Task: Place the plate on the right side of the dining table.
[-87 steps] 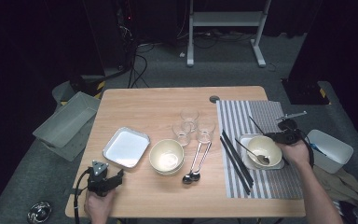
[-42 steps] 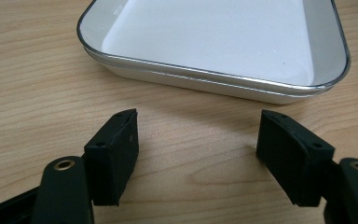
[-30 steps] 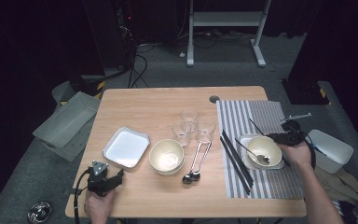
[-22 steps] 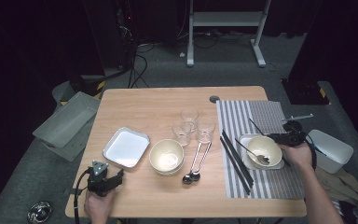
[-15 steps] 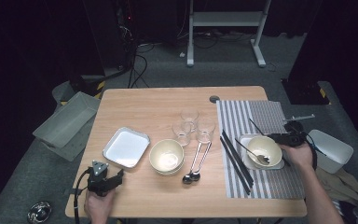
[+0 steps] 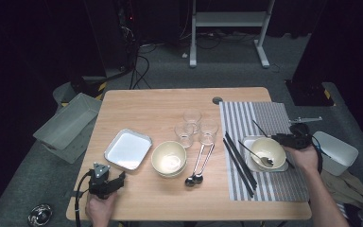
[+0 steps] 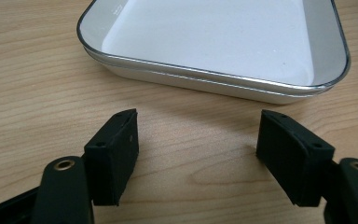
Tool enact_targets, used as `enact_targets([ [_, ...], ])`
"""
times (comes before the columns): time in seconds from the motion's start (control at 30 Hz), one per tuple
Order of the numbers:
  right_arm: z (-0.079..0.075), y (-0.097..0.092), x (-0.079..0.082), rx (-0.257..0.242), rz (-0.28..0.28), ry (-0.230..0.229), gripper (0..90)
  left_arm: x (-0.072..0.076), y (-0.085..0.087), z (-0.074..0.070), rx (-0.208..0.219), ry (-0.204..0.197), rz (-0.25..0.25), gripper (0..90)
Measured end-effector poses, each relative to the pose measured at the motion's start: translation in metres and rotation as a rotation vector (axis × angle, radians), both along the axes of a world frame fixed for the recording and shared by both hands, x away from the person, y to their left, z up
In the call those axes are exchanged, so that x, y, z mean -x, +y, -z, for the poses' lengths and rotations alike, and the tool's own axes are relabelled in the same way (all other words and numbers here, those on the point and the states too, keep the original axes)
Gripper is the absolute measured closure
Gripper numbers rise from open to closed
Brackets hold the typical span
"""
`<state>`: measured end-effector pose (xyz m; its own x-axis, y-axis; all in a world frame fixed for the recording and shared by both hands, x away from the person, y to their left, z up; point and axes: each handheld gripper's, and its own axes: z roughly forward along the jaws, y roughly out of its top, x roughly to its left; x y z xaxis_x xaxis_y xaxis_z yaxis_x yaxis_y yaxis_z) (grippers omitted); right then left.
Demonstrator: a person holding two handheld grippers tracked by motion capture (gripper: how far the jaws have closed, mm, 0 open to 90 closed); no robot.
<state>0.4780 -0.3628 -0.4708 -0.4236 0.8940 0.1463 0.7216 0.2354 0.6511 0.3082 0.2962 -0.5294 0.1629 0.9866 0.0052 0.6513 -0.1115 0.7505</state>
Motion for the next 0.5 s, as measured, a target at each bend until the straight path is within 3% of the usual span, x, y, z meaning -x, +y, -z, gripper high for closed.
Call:
enact_targets([
  [0.5,-0.018,-0.003,0.036,0.025,0.058,-0.125,59.4,0.000,0.000,0.000,-0.001,0.001,-0.002,29.8],
])
